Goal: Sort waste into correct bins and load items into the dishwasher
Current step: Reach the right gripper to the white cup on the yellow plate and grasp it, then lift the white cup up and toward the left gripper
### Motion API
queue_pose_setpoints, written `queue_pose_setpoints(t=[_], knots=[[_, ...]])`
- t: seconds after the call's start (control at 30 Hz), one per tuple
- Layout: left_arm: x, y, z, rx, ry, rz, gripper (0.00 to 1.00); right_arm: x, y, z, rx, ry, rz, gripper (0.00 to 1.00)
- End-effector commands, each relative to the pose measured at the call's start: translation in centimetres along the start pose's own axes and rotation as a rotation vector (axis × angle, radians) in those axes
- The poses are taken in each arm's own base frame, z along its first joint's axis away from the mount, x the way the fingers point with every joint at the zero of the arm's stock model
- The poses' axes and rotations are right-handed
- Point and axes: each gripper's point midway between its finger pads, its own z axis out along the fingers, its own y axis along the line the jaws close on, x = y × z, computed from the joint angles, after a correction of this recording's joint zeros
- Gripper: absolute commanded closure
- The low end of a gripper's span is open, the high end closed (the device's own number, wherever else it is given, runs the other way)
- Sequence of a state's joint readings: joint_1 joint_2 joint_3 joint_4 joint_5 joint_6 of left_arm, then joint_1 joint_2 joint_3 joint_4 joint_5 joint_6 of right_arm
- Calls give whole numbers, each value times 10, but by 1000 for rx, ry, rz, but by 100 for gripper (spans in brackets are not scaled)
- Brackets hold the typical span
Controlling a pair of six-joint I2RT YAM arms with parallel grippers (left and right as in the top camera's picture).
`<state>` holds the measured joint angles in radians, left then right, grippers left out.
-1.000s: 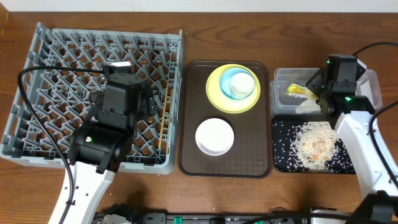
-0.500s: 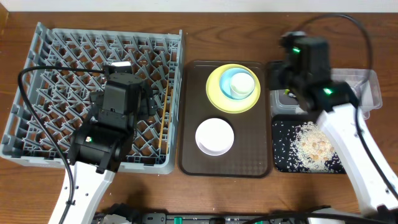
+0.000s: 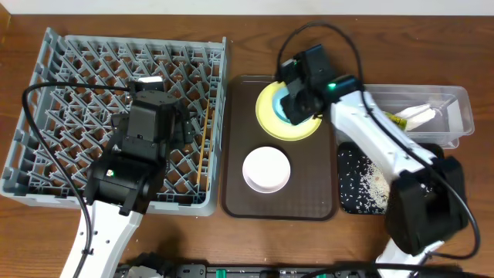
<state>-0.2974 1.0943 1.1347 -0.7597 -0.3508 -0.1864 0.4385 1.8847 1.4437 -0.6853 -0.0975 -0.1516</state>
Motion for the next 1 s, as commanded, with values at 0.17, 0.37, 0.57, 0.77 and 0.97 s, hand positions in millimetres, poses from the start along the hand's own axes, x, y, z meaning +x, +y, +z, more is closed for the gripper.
queue_pose_setpoints(t=[0.17,0.37,0.57,0.77,0.97], knots=[[-7,4,-3,-18,-16,-19,8,3,4,4,20,26,-49,74],[-7,4,-3,-17,-17,-19,8,15,-5,5,71,71,-48,80],[-7,4,-3,-18,-16,-19,7,3,-11,-3,103,34,-49,99],[-7,4,-3,-18,-16,-19,8,-37,-4,-56,87,-112,-52,99],[-7,3,-3,-17,-17,-19,8,-72,15,-158,-16,-339,-10,99]])
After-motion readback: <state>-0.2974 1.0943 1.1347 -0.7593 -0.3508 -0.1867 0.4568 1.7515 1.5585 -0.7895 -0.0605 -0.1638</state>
